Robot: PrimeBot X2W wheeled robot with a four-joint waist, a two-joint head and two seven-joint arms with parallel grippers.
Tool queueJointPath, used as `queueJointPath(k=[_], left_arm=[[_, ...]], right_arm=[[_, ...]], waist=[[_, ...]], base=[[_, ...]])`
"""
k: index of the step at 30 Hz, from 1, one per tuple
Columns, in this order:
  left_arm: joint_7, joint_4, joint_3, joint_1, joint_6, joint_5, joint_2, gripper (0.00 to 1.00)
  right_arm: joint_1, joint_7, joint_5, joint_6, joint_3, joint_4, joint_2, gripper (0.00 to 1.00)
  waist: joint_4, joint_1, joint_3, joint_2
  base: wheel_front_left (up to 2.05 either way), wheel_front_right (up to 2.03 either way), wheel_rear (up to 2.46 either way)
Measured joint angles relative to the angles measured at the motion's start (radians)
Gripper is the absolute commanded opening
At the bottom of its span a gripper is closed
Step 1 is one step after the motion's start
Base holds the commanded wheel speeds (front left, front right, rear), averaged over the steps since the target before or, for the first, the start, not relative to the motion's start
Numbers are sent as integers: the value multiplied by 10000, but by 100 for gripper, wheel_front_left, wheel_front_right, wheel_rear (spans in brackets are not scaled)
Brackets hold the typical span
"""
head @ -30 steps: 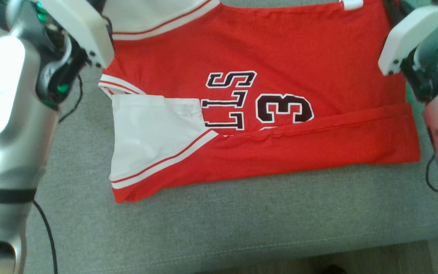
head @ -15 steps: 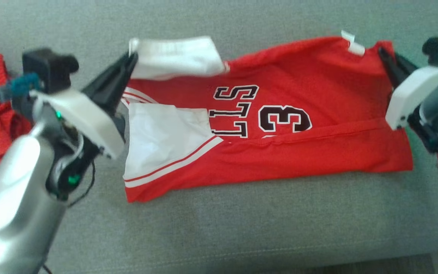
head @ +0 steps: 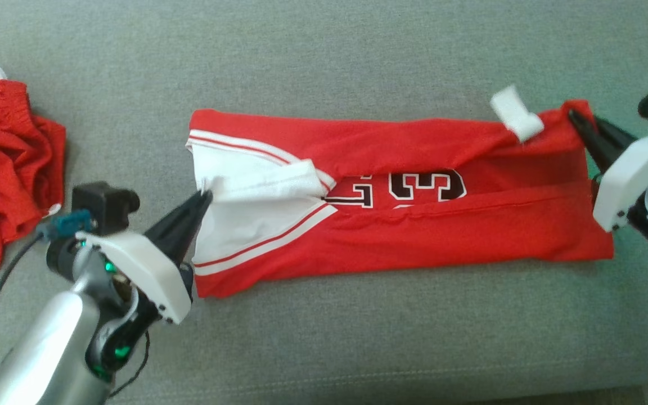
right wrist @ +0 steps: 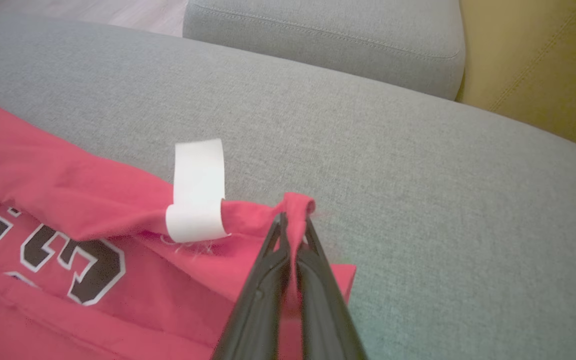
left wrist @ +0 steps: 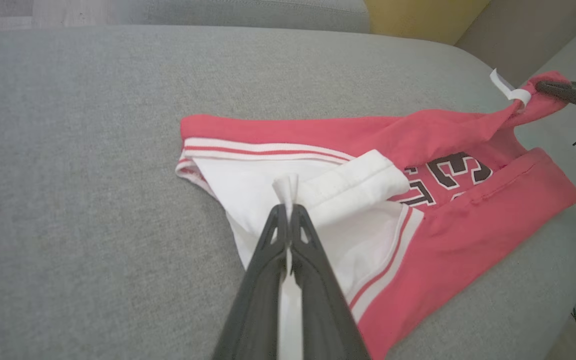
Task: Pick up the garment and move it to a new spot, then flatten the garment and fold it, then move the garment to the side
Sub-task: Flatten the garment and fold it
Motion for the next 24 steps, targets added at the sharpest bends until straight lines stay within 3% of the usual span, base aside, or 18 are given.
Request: queueJointPath(k=[4, 5, 6, 9, 10, 12, 14, 15, 16, 19, 24], left_arm=[[0, 0, 0, 444, 0, 0, 0, 0], [-535, -928, 221, 667, 880, -366, 61, 0], [-922, -1536, 418, 821, 1166, -679, 31, 0], [-1139, -1816, 522, 835, 1237, -805, 31, 0], [-1197, -1774, 520, 885, 1252, -805, 27, 0], [-1327, -1678, 520, 1037, 1308, -805, -2, 0], [-1436, -1615, 504, 1235, 1310, -805, -75, 4], [-1513, -1563, 495, 1333, 1313, -805, -115, 19], [-1574, -1534, 483, 1424, 1360, -805, -134, 28], [-1733, -1476, 472, 1627, 1398, -805, -167, 46], [-1854, -1421, 462, 1841, 1453, -805, -197, 49]], right_arm=[[577, 59, 115, 0, -111, -395, -138, 0], [715, 58, 115, 0, -171, -462, -146, 0], [865, 58, 113, 0, -238, -493, -155, 0], [1264, 44, 113, 0, -453, -627, -134, 0], [1392, 36, 111, 0, -527, -631, -111, 9], [1619, -82, 52, 0, -717, -631, 23, 42], [1863, -188, 27, 0, -976, -619, 236, 100], [1990, -211, -8, 0, -1070, -617, 320, 100], [2122, -274, -56, 0, -1187, -617, 414, 100], [2490, -453, -173, 2, -1505, -629, 646, 100], [3102, -514, -443, 2, -2146, -859, 986, 100]], waist=[[19, 0, -72, 0], [11, 2, -86, -1], [3, 1, -108, 0], [-28, 1, -171, 0], [-44, 2, -197, 0], [-79, 1, -265, 0], [-114, 0, -338, -1], [-129, 1, -369, 0], [-144, 1, -396, 0], [-183, 0, -476, 0], [-223, 0, -590, 0]], base=[[0, 0, 0], [0, 0, 0], [0, 0, 0], [0, 0, 0], [0, 0, 0], [0, 0, 0], [0, 0, 0], [0, 0, 0], [0, 0, 0], [0, 0, 0], [0, 0, 0]])
